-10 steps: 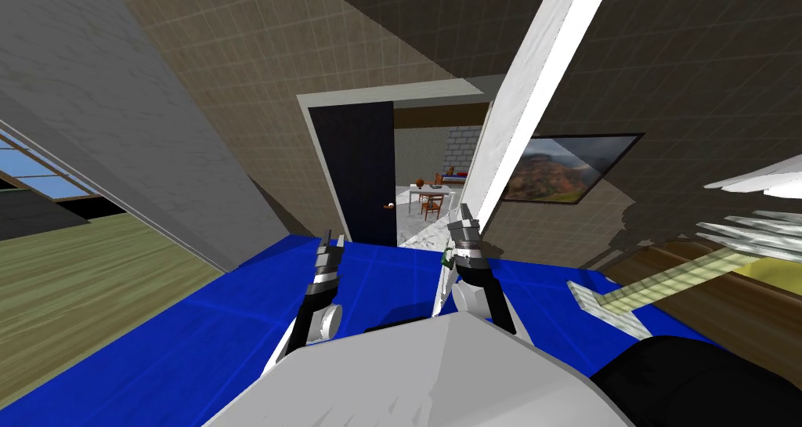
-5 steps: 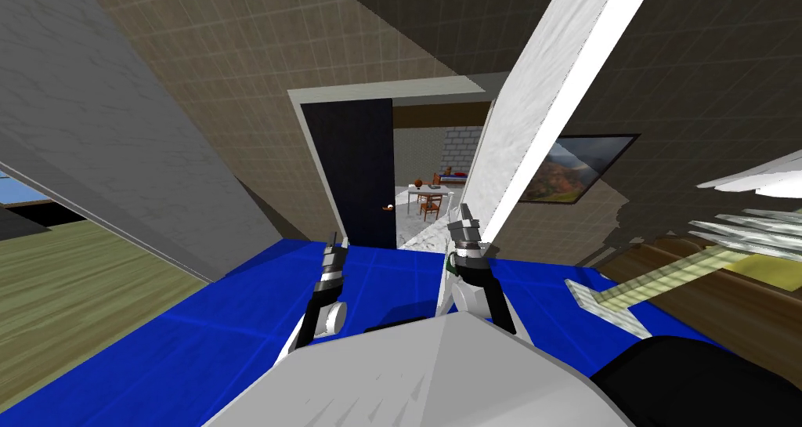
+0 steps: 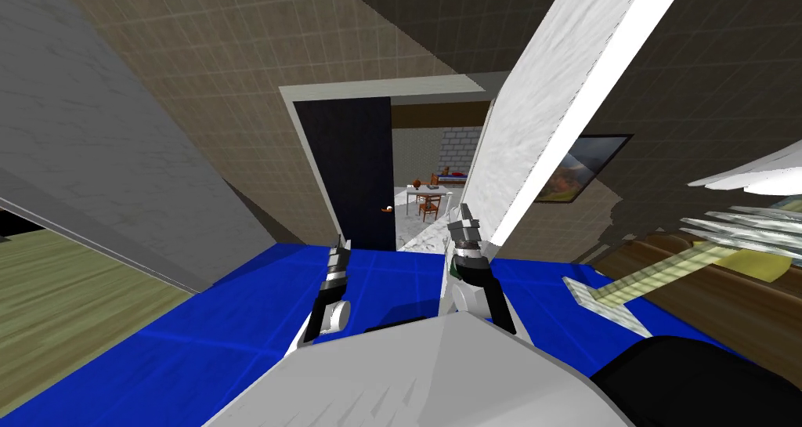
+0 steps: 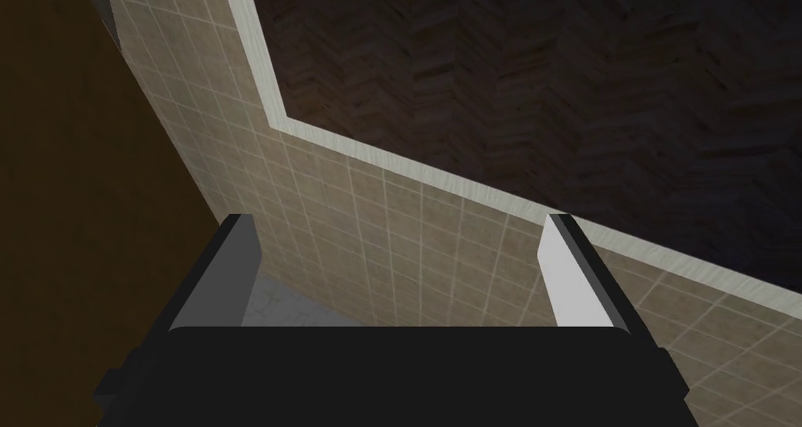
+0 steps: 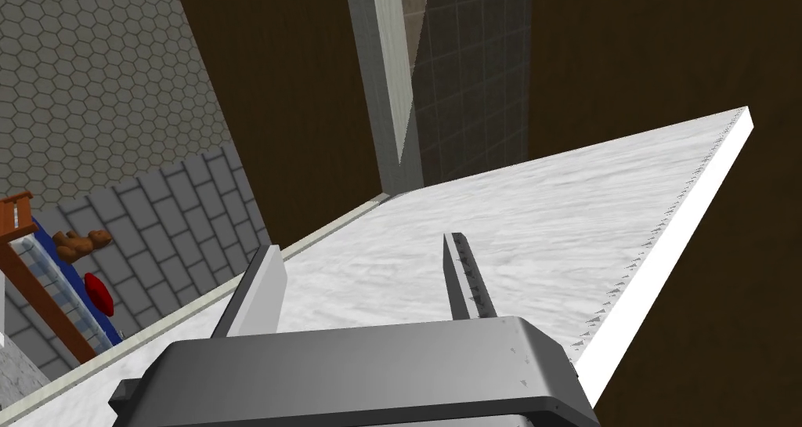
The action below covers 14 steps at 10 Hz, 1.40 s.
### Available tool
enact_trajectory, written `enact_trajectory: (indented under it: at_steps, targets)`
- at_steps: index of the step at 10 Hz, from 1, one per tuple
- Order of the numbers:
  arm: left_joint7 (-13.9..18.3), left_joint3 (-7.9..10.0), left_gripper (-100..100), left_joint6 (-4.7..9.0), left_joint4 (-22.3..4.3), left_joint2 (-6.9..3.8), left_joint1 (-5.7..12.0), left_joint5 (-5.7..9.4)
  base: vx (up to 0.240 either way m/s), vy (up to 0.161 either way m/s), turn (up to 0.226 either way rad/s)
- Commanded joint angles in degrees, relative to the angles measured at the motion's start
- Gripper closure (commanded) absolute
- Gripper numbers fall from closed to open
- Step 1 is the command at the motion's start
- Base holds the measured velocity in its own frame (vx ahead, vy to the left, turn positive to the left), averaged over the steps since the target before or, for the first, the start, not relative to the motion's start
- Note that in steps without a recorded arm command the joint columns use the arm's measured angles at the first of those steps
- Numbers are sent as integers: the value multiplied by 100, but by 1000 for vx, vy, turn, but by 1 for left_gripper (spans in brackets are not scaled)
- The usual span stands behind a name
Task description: Pull the door open
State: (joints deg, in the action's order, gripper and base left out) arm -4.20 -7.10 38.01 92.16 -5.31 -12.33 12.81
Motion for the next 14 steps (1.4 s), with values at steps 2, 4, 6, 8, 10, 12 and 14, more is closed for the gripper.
enact_trajectory:
  at_steps: [2,4,6,8,10,12,14]
  targets:
    - [-109,-40,-100,111,-470,-21,214,208,98,47,-69]
    - [-194,-78,-100,190,-822,-26,364,362,99,42,-80]
    - [-278,-116,-100,269,-1179,-31,515,517,93,47,-87]
    - [-363,-154,-100,348,-1487,-31,665,671,90,36,-73]
    - [-447,-192,-100,427,-1878,-30,816,826,83,46,-90]
    - [-530,-230,-100,505,-2224,-28,964,978,100,46,-89]
    - [-612,-266,-100,582,-2556,-22,1111,1128,92,36,-83]
